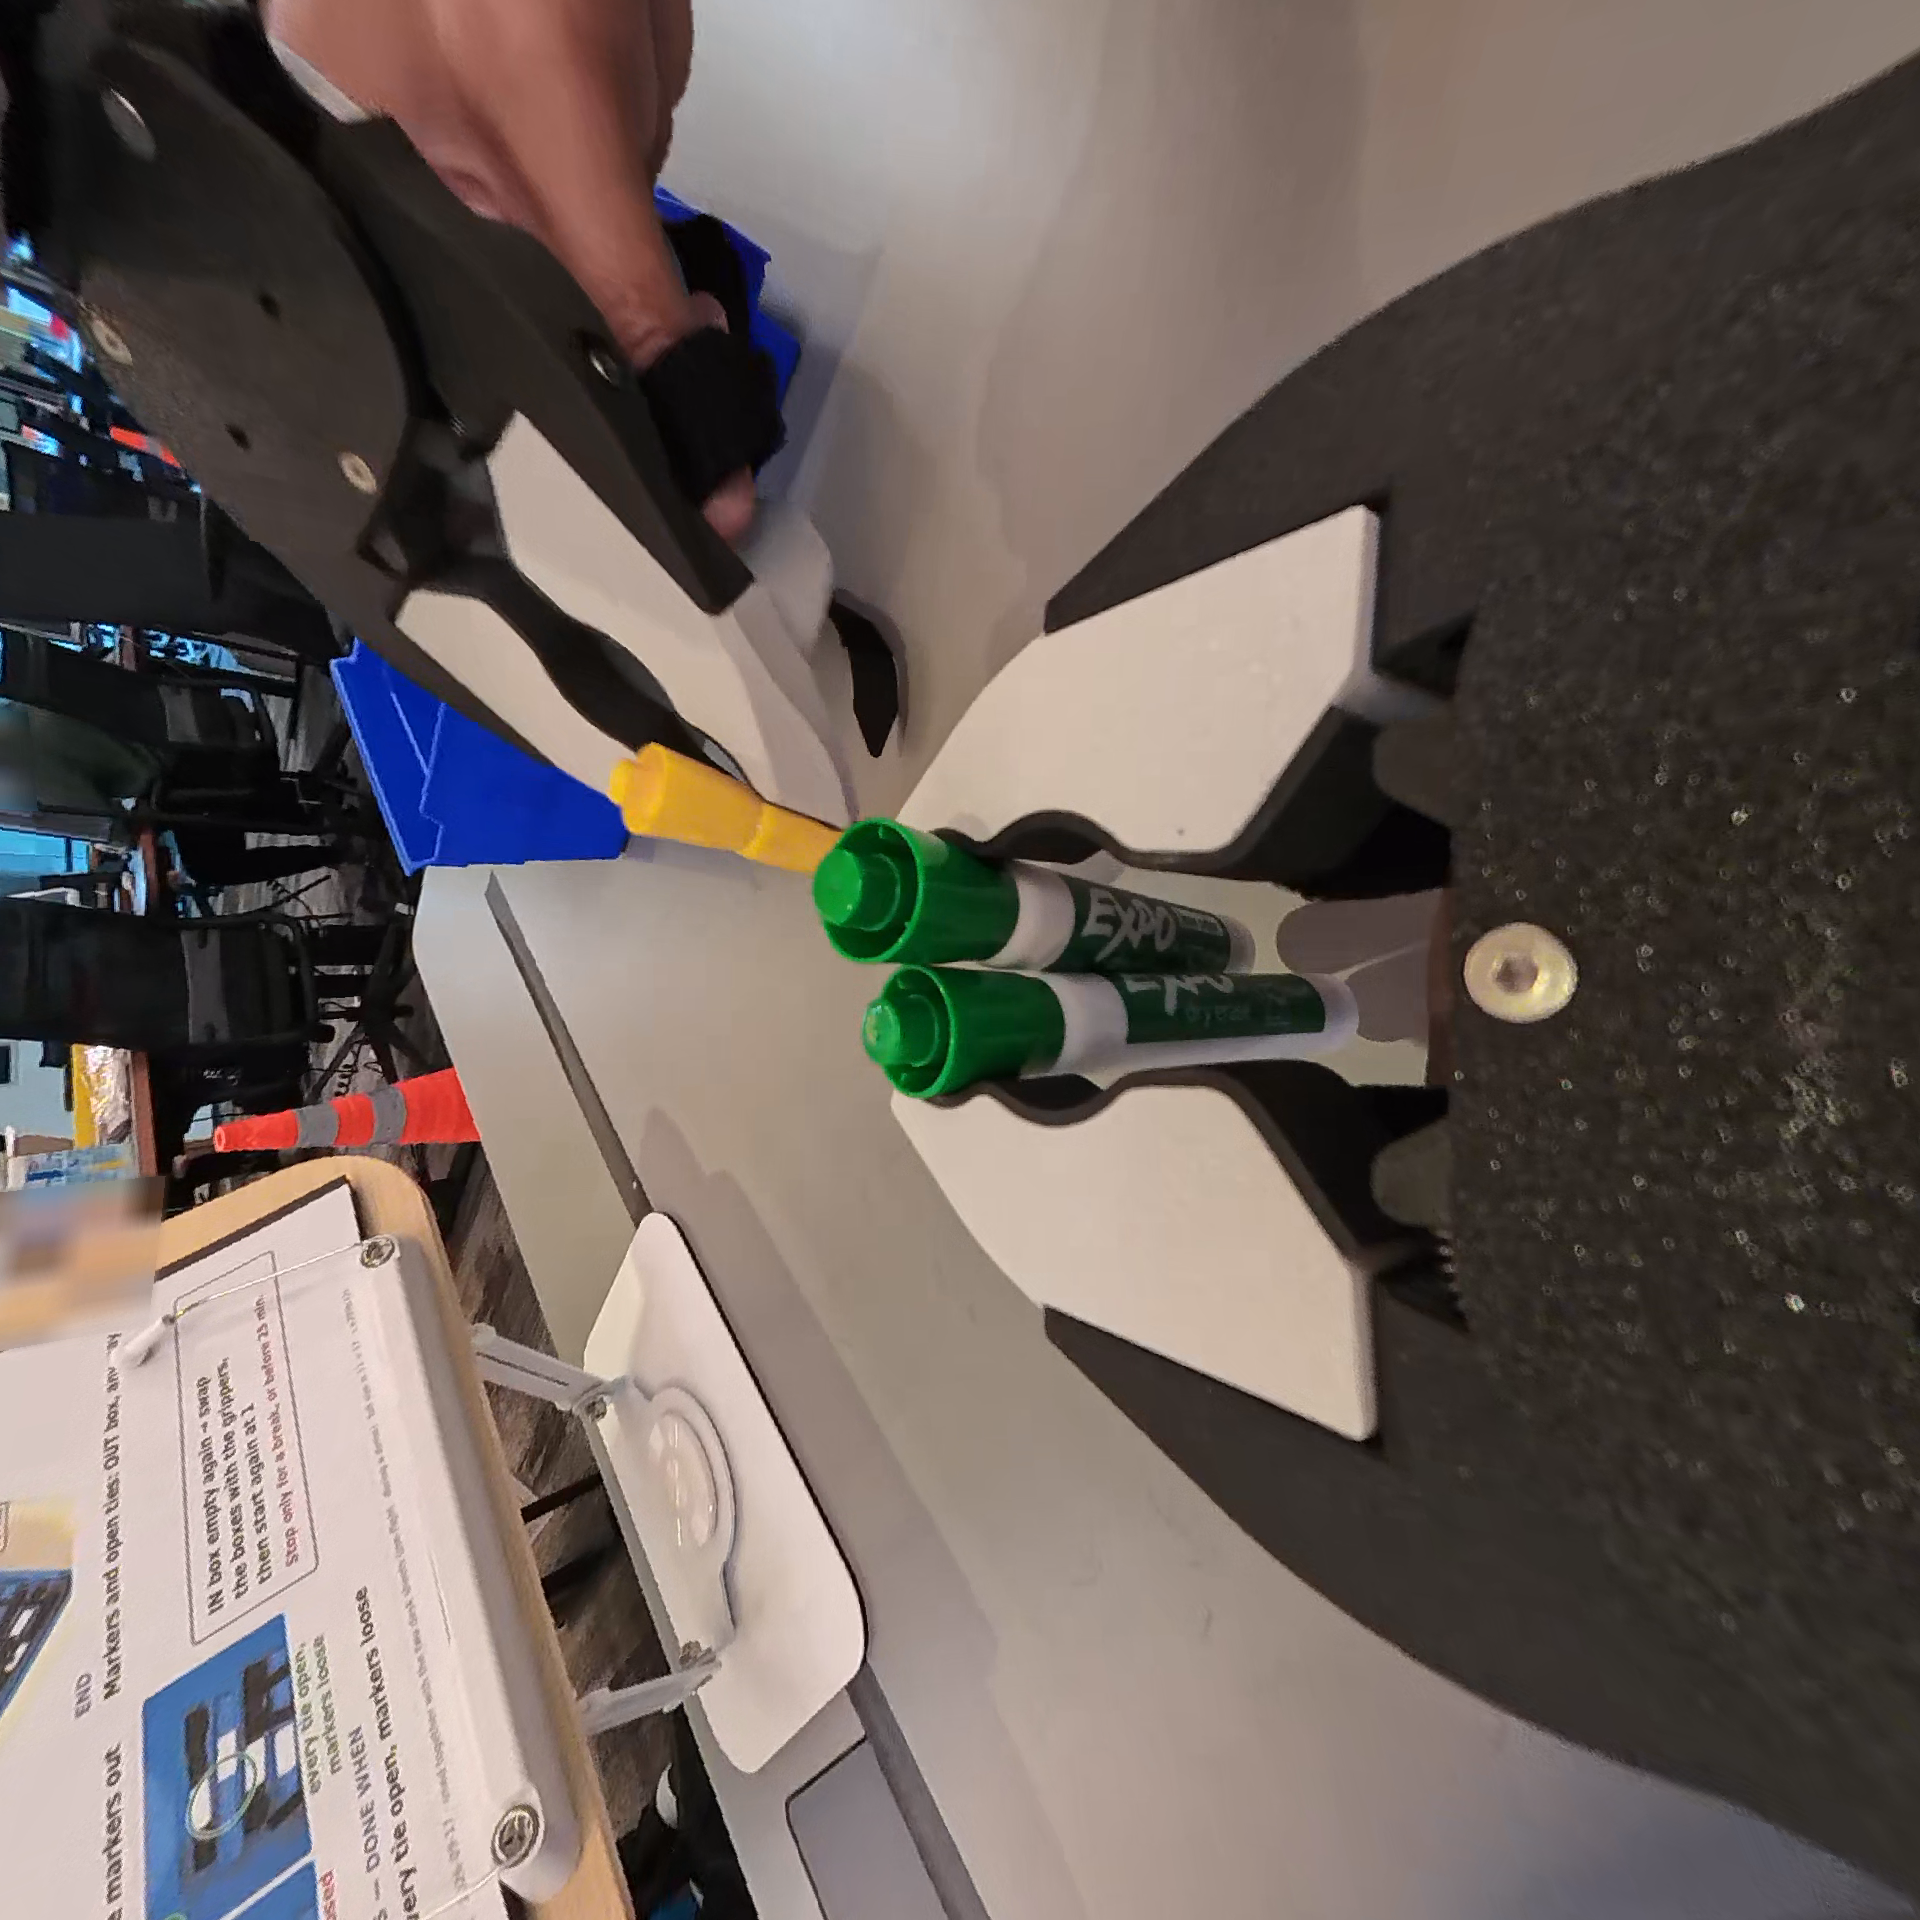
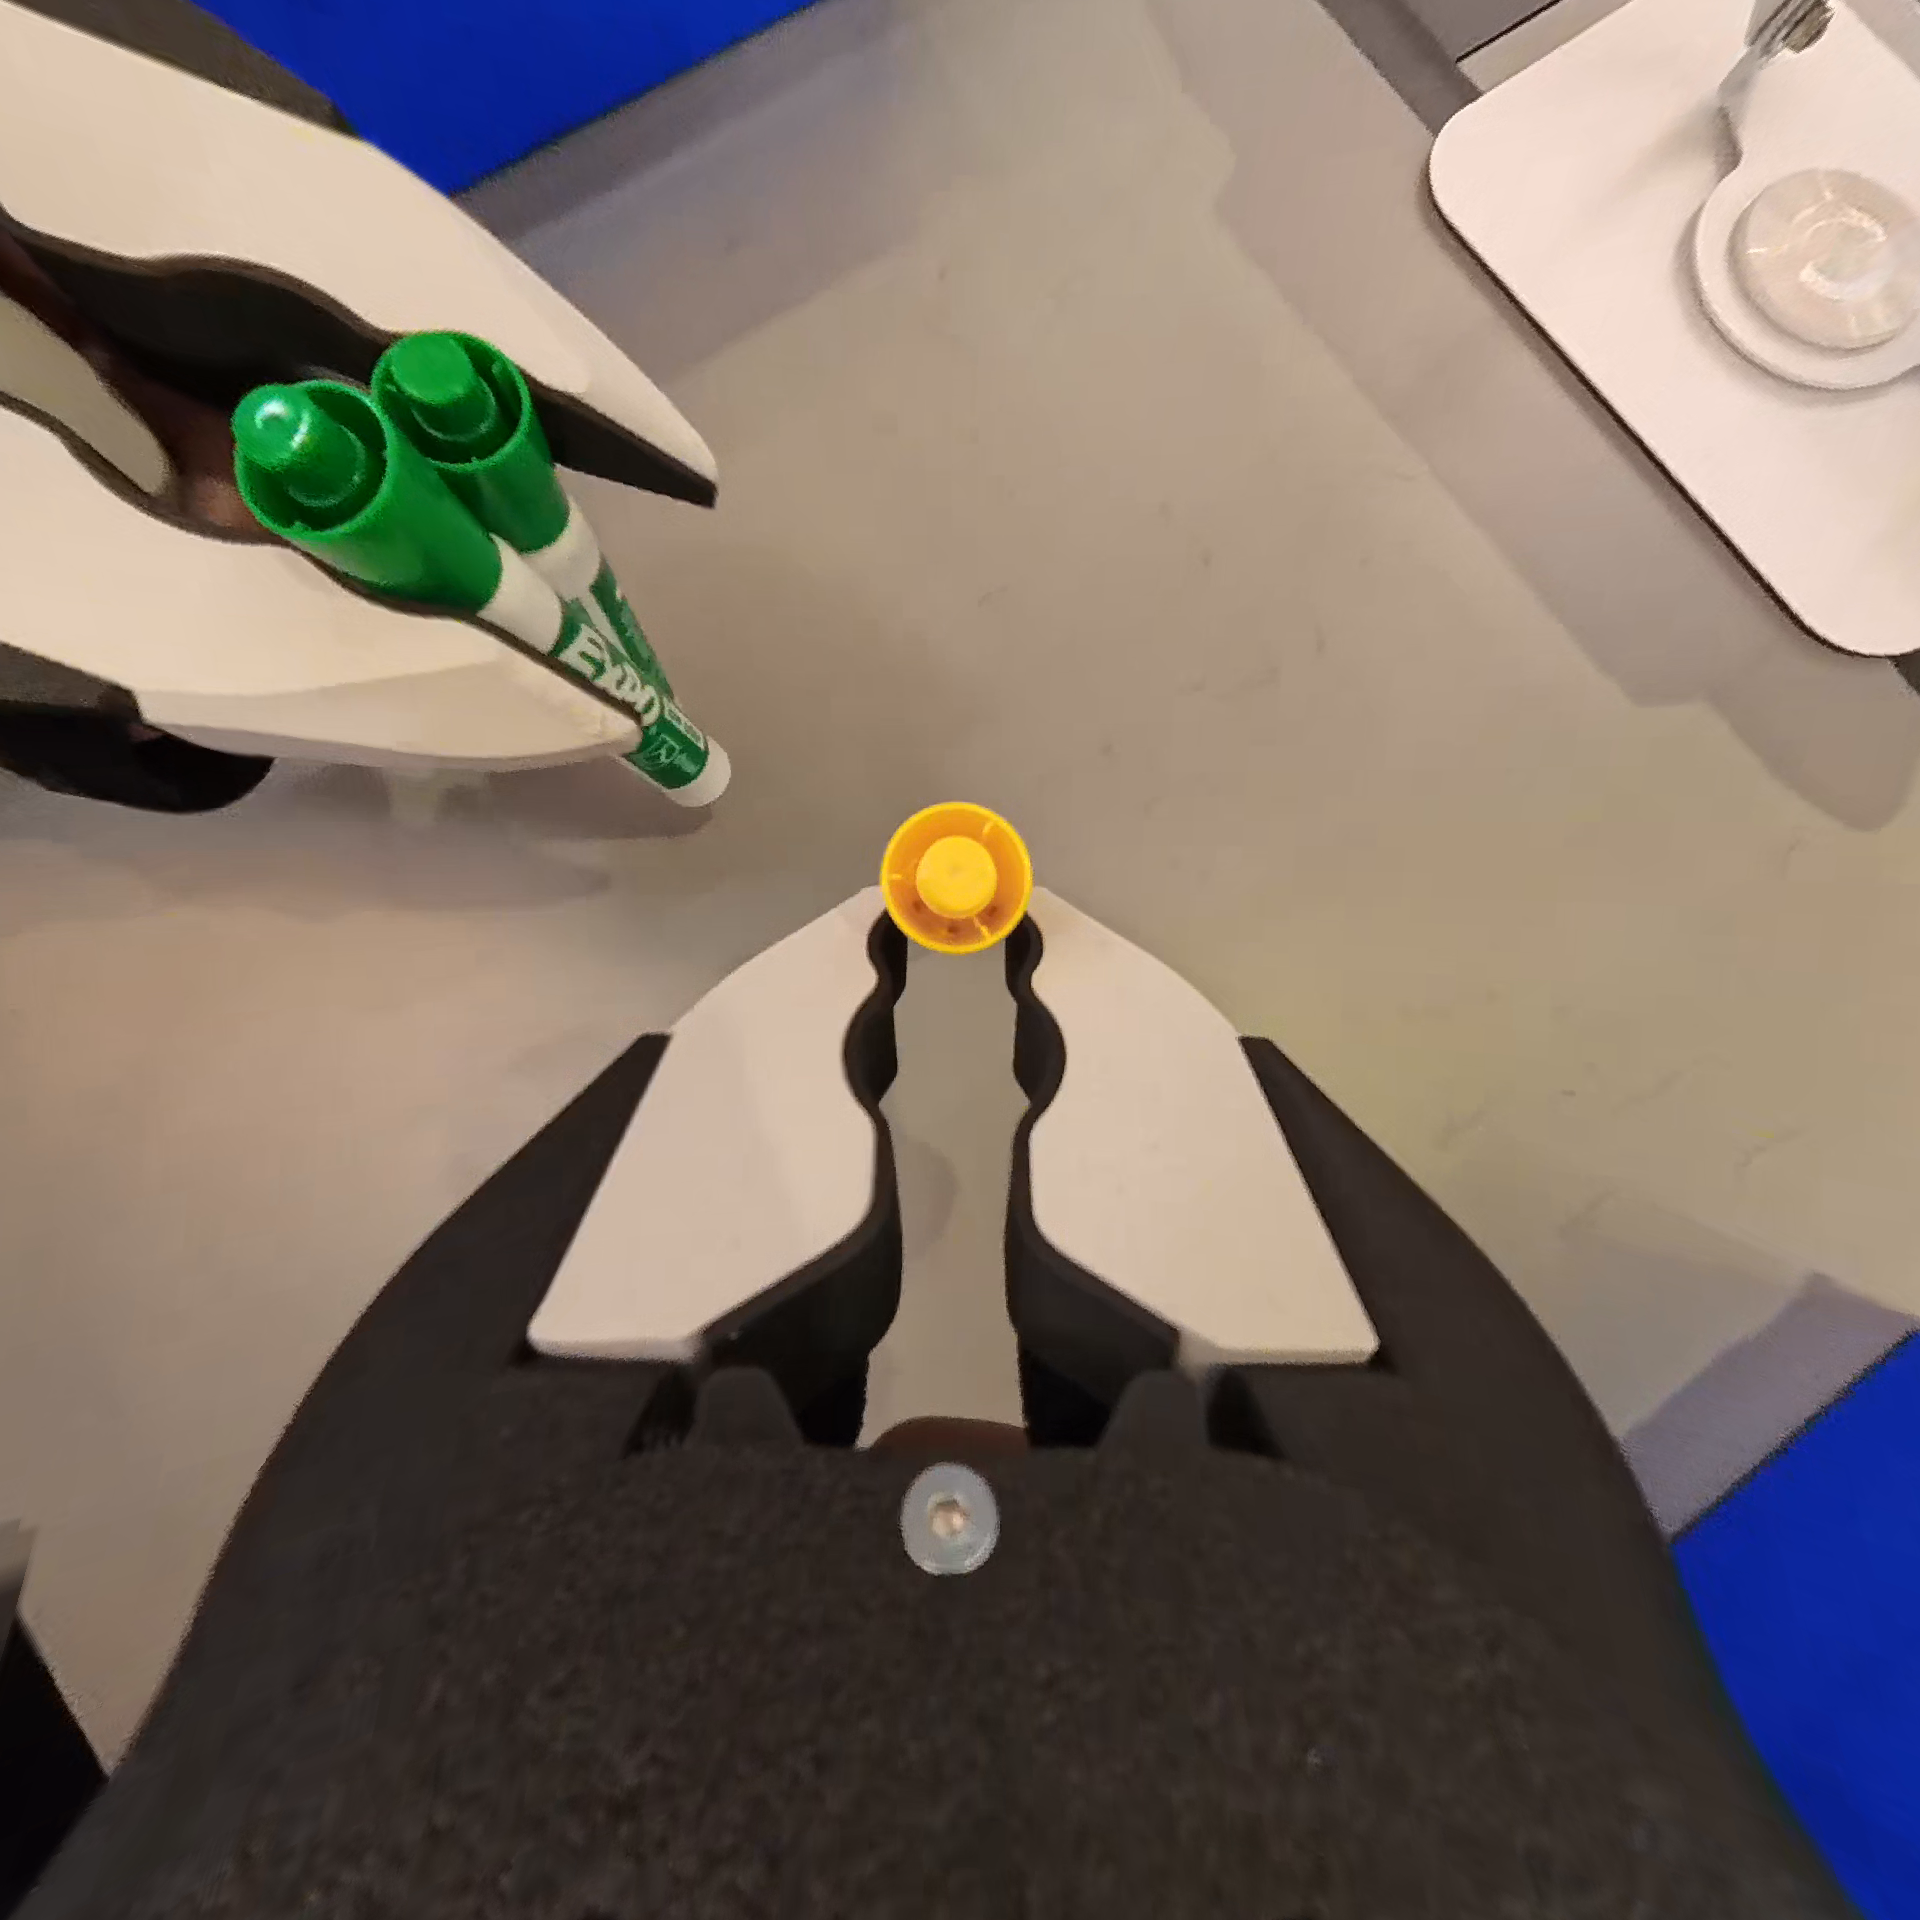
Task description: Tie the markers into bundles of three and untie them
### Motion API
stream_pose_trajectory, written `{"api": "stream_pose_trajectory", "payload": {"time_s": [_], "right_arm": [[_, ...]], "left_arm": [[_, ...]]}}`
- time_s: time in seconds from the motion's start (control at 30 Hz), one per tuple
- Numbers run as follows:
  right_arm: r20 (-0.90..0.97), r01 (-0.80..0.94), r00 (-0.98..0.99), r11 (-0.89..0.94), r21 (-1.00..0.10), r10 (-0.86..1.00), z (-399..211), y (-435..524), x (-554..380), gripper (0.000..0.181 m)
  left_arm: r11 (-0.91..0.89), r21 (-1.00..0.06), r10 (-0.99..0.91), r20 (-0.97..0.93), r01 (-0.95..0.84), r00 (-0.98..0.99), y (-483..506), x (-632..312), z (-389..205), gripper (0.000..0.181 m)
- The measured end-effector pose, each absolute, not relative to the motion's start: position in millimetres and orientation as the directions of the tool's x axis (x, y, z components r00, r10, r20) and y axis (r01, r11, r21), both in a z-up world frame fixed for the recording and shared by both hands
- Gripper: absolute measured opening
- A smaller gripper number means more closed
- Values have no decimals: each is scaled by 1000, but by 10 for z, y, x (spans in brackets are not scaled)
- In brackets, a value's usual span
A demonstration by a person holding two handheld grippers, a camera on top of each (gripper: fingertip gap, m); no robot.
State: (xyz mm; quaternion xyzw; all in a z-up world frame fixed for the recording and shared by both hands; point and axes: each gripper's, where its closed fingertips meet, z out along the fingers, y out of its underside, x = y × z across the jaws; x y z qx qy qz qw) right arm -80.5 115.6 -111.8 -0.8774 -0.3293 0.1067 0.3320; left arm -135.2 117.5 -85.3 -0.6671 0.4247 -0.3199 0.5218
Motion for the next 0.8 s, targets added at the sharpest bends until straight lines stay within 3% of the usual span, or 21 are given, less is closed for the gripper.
{"api": "stream_pose_trajectory", "payload": {"time_s": [0.8], "right_arm": [[29,597,708,-576,-558,706,-1270,1151,-920,18]], "left_arm": [[-107,-965,-902,-6,-237,433,1187,-1378,-924,37]]}}
